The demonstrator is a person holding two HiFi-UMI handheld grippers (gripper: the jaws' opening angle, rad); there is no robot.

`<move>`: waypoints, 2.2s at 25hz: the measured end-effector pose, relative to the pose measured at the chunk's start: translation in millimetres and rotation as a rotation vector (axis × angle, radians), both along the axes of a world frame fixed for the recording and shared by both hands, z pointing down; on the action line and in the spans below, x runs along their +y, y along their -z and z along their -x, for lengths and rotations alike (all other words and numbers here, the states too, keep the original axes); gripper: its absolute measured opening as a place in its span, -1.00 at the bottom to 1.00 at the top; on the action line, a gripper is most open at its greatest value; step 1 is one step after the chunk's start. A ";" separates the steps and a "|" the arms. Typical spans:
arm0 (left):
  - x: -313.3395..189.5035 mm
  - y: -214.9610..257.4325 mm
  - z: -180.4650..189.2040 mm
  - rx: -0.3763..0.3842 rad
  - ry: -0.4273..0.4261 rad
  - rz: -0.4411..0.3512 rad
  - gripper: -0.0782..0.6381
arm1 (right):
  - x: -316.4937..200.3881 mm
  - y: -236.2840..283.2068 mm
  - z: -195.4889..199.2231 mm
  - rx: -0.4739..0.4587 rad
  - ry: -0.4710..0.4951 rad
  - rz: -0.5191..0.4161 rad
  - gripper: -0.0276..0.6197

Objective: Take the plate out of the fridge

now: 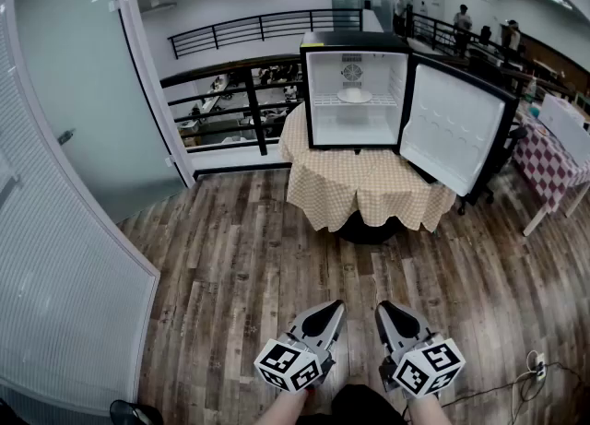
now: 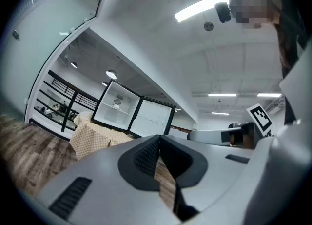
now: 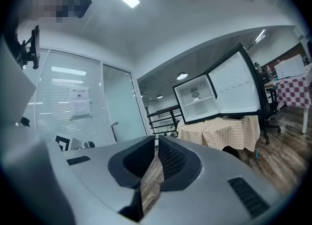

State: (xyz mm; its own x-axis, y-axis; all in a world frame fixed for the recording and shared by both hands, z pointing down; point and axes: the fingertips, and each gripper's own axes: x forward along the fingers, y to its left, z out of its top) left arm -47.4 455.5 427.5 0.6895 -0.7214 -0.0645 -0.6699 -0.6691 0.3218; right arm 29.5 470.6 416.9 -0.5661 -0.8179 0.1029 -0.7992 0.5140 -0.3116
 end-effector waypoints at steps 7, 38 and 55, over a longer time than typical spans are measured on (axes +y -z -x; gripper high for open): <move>-17.2 -3.6 9.2 0.001 0.014 0.001 -0.76 | -20.4 -1.5 9.9 0.007 0.009 -0.005 -0.77; -255.9 -2.2 -44.4 -0.045 0.087 -0.004 -0.76 | -263.2 -7.0 -41.4 -0.080 0.087 0.025 -0.77; -292.1 -4.8 -67.9 -0.069 0.069 -0.004 -0.76 | -298.8 -14.5 -45.8 -0.111 0.117 0.051 -0.77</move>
